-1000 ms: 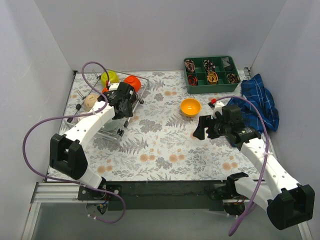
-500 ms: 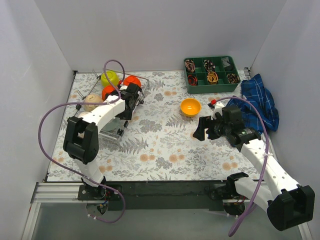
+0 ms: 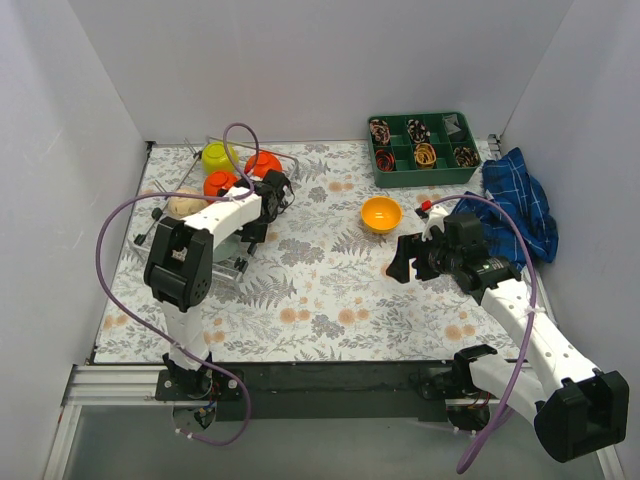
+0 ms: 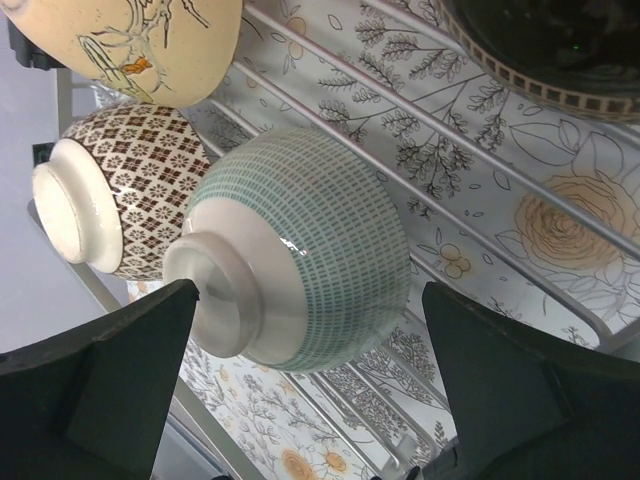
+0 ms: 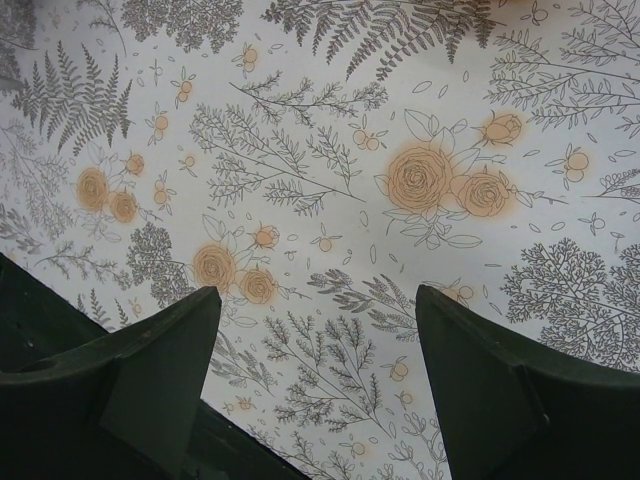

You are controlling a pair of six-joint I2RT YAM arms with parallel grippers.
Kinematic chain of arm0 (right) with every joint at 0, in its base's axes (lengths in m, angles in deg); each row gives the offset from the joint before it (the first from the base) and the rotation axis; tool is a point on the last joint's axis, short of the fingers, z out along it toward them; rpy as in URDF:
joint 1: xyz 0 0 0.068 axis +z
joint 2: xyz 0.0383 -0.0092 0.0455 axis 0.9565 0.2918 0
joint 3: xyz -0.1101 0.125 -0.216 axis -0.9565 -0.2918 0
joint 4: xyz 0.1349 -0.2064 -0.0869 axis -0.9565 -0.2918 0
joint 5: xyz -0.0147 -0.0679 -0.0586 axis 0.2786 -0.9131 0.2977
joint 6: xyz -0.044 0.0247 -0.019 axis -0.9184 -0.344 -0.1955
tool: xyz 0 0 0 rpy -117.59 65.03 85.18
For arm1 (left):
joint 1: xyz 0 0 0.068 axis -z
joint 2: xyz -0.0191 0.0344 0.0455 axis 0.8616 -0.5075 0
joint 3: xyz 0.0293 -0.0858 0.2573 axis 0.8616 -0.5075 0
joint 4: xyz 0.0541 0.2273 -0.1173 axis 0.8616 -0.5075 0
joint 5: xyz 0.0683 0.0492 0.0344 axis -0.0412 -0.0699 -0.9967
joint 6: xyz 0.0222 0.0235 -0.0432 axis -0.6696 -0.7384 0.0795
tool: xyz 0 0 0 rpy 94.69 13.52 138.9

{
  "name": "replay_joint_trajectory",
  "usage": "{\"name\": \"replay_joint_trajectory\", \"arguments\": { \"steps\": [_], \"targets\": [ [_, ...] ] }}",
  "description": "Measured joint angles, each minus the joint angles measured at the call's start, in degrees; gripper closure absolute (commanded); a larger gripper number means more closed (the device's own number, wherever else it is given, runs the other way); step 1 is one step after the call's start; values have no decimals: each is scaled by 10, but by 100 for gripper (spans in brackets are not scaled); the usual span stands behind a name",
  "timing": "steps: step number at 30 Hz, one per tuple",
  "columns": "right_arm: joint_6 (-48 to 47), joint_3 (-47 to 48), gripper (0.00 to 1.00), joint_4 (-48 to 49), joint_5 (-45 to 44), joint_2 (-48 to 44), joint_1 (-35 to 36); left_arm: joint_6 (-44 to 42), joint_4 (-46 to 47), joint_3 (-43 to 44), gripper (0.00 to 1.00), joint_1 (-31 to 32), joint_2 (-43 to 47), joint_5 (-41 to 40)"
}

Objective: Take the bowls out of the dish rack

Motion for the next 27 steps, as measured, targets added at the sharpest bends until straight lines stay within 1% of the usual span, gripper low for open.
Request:
{"name": "replay_joint_trajectory", "arguments": {
  "steps": [6, 13, 27],
  "targets": [
    [-2, 0, 13, 3, -1, -1, 0, 19, -27, 18, 2, 0, -23, -33],
    [-6, 0, 13, 3, -1, -1, 0, 41, -35, 18, 2, 0, -27, -42],
    [-13, 0, 13, 5, 0, -1, 0, 14, -30, 20, 2, -5, -28, -5]
  ]
}}
